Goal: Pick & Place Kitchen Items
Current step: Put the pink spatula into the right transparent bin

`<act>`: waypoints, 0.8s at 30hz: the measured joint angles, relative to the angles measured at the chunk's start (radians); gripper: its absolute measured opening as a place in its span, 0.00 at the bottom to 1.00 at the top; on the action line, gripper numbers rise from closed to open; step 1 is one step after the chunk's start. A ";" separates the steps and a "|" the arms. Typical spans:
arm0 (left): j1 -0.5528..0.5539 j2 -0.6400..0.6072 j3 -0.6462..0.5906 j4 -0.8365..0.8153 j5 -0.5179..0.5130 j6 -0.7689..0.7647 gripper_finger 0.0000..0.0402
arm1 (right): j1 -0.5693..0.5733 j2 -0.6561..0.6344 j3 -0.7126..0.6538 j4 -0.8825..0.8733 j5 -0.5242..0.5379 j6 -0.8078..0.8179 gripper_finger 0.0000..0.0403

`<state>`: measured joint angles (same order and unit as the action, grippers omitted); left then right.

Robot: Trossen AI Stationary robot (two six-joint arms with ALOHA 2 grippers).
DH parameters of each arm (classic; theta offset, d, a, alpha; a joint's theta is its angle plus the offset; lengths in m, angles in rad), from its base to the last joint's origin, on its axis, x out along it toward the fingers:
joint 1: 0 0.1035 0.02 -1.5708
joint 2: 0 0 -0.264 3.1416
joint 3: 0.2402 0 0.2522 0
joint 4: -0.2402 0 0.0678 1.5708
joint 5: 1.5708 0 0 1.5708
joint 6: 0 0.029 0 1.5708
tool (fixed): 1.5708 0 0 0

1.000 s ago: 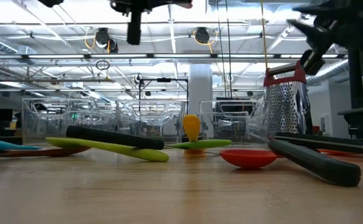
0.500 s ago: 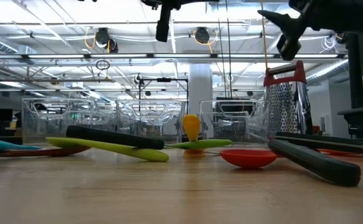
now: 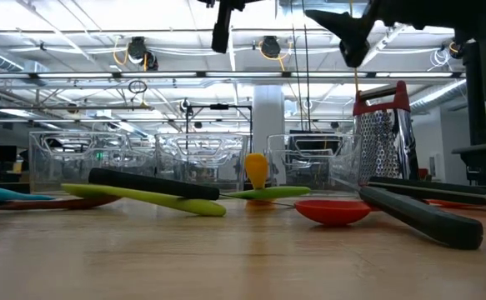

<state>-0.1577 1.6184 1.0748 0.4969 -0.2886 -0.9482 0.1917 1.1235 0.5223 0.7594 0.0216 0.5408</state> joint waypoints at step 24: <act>-0.016 0.000 -0.001 -0.017 0.000 0.005 0.00 | -0.001 0.188 0.132 0.012 -0.027 0.088 0.62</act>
<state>-0.1734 1.6184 1.0740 0.4796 -0.2890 -0.9432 0.1909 1.3113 0.6540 0.7711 -0.0059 0.6289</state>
